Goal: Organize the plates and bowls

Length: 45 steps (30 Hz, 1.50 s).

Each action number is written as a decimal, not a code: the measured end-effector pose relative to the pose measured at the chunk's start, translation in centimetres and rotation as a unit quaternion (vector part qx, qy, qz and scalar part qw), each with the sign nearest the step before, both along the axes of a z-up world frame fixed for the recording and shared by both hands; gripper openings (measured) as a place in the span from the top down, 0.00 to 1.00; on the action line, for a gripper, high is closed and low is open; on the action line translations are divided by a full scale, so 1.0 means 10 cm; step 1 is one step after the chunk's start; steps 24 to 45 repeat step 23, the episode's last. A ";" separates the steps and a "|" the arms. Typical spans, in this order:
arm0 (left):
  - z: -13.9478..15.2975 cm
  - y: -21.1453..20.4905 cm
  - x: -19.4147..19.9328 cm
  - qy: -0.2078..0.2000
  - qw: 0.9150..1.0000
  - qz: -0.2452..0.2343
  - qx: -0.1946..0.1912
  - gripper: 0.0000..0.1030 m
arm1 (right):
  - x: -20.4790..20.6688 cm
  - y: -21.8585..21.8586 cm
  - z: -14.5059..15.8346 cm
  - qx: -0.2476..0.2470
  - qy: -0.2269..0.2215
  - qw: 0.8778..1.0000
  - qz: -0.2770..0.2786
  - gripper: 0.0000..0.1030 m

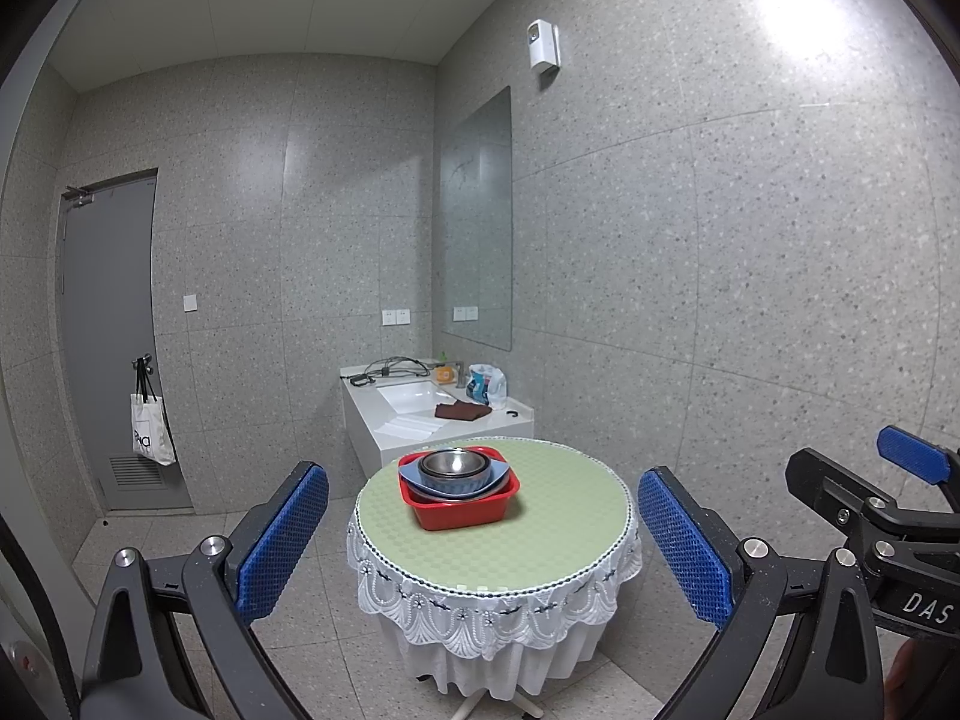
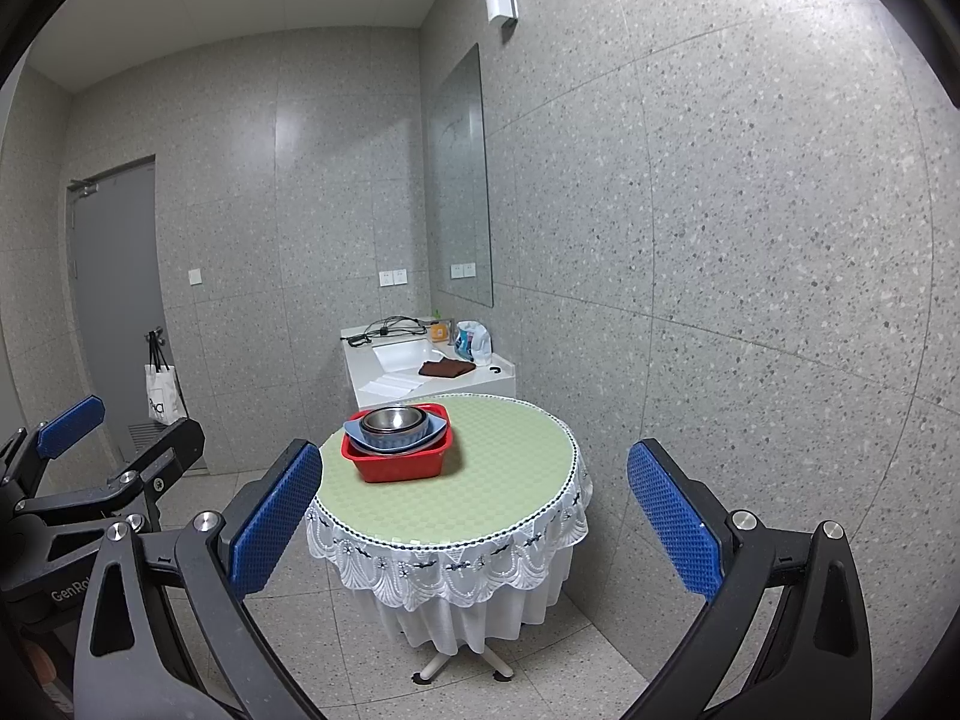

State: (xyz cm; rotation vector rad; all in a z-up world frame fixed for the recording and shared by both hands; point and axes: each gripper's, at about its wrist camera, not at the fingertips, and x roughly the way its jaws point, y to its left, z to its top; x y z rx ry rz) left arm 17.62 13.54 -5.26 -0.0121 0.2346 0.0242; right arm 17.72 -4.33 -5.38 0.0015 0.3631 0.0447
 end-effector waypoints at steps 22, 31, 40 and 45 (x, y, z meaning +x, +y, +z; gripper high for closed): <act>-0.09 0.21 0.24 0.002 1.000 -0.005 -0.001 0.01 | 0.17 0.14 -0.06 -0.003 0.004 1.000 -0.003 0.00; -0.09 0.24 0.27 0.003 1.000 -0.006 -0.002 0.01 | 0.19 0.15 -0.07 -0.004 0.004 1.000 -0.004 0.00; -0.09 0.24 0.27 0.003 1.000 -0.006 -0.002 0.01 | 0.19 0.15 -0.07 -0.004 0.004 1.000 -0.004 0.00; -0.09 0.24 0.27 0.003 1.000 -0.006 -0.002 0.01 | 0.19 0.15 -0.07 -0.004 0.004 1.000 -0.004 0.00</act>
